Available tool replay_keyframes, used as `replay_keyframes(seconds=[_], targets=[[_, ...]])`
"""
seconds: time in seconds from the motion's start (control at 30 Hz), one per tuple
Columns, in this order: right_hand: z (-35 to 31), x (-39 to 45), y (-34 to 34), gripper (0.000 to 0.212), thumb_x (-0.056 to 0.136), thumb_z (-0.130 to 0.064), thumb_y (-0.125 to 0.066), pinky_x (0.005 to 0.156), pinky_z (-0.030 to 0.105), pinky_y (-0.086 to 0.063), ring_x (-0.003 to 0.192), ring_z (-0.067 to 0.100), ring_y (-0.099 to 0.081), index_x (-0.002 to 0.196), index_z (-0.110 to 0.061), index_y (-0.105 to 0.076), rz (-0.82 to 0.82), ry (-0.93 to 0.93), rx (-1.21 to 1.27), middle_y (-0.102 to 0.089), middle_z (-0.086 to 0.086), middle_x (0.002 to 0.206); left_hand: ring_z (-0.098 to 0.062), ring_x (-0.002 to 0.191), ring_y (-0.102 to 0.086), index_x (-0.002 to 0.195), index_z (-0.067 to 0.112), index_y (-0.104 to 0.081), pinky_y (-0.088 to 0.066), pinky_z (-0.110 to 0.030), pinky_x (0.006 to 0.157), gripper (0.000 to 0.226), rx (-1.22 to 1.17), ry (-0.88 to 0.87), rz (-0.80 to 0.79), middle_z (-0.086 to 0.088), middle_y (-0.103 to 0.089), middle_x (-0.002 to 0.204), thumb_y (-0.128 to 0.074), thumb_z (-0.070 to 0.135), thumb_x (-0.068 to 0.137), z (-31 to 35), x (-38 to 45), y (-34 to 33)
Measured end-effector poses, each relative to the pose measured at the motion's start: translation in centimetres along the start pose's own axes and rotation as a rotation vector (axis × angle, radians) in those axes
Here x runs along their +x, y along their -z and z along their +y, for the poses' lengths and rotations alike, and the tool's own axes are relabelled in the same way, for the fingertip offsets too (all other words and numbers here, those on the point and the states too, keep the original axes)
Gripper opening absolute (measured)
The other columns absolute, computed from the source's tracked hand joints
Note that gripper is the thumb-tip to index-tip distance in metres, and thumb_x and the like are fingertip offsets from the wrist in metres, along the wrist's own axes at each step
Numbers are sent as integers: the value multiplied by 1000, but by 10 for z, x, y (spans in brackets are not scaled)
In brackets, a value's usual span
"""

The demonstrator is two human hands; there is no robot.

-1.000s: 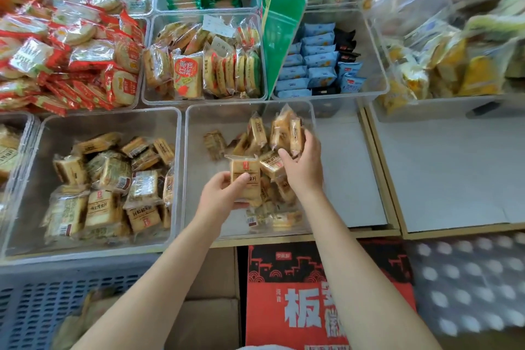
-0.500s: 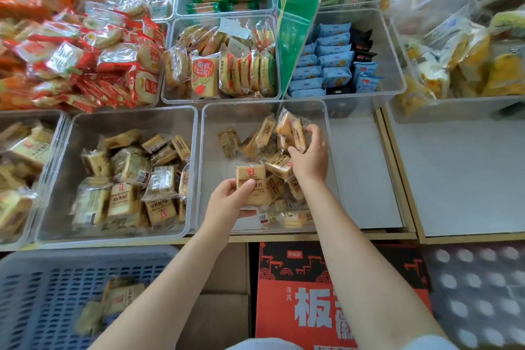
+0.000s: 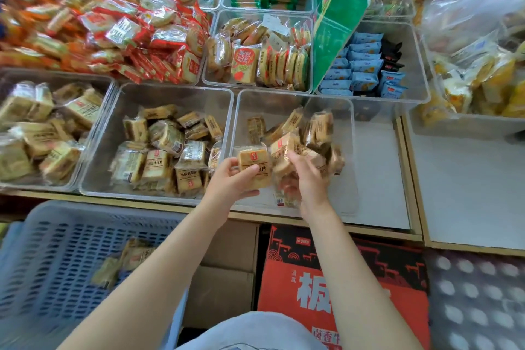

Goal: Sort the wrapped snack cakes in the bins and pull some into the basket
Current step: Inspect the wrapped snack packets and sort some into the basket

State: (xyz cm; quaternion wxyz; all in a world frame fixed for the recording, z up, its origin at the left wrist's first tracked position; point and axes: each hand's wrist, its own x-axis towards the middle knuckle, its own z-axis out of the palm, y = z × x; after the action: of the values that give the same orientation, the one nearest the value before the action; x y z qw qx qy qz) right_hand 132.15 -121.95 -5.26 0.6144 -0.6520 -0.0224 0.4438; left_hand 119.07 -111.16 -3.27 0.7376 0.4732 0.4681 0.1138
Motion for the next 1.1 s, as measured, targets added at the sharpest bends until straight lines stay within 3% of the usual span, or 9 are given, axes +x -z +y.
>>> replay_keyframes(seconds=[0.13,0.27,0.4,0.47,0.57,0.7,0.8,0.93,1.1], targets=[[2,-25,-21,31,81,-39,-55,66,30,-43,82,18,-56,93,-13,-67,-113,-8,-16,-65,7,90,-27,109,-71,127,16,-58,-61,-39,84,30,-52,9,3,-12,-69,123,-66,17,98,-5,-13,27],[10,-43,-43,22,94,-19,-46,68,30,-50,88,22,-61,95,-7,-65,-142,-17,-51,-67,13,97,-26,109,-71,128,13,-56,-62,-36,77,30,-94,44,-1,-12,-68,126,-64,16,100,-10,-29,57],[17,-63,-67,28,98,-7,-39,78,40,-55,96,26,-66,112,-8,-63,-154,-12,-53,-70,12,102,-24,105,-72,124,13,-55,-62,-41,83,27,-114,50,43,-13,-69,123,-65,17,100,-15,-48,93],[21,-76,-85,29,98,-6,-40,77,40,-57,96,25,-68,116,-7,-62,-206,-18,-61,-71,11,100,-25,107,-72,127,14,-55,-62,-41,85,36,-91,42,29,-12,-70,122,-68,30,98,-20,-57,113],[32,-98,-115,27,100,-5,-43,77,36,-59,98,23,-69,115,-10,-65,-316,-33,-179,-72,9,102,-25,109,-72,134,18,-56,-60,-39,83,69,18,15,-65,-9,-72,124,-80,56,81,-26,-72,139],[53,-117,-145,22,103,-18,-52,74,28,-56,104,22,-68,123,-19,-63,-361,-16,-342,-69,9,115,-26,106,-73,129,17,-56,-59,-51,93,64,32,-27,-49,-12,-71,122,-89,39,78,-38,-91,177],[62,-126,-161,14,104,-29,-56,84,40,-59,100,21,-69,115,-24,-63,-309,45,-365,-70,9,110,-18,99,-74,119,20,-55,-61,-39,87,56,130,-49,-21,-5,-74,111,-91,28,77,-42,-106,199],[63,-136,-183,4,98,-17,-67,90,49,-59,91,21,-67,95,-19,-64,-292,137,-493,-67,5,95,-16,93,-75,113,24,-57,-61,-36,81,50,218,-100,-10,-3,-75,103,-90,21,76,-45,-120,222],[59,-149,-203,2,96,-12,-69,90,46,-60,98,27,-72,97,-13,-67,-326,106,-575,-71,5,94,-5,83,-72,110,30,-55,-59,-25,71,51,250,-157,19,2,-73,100,-91,22,75,-44,-137,243]])
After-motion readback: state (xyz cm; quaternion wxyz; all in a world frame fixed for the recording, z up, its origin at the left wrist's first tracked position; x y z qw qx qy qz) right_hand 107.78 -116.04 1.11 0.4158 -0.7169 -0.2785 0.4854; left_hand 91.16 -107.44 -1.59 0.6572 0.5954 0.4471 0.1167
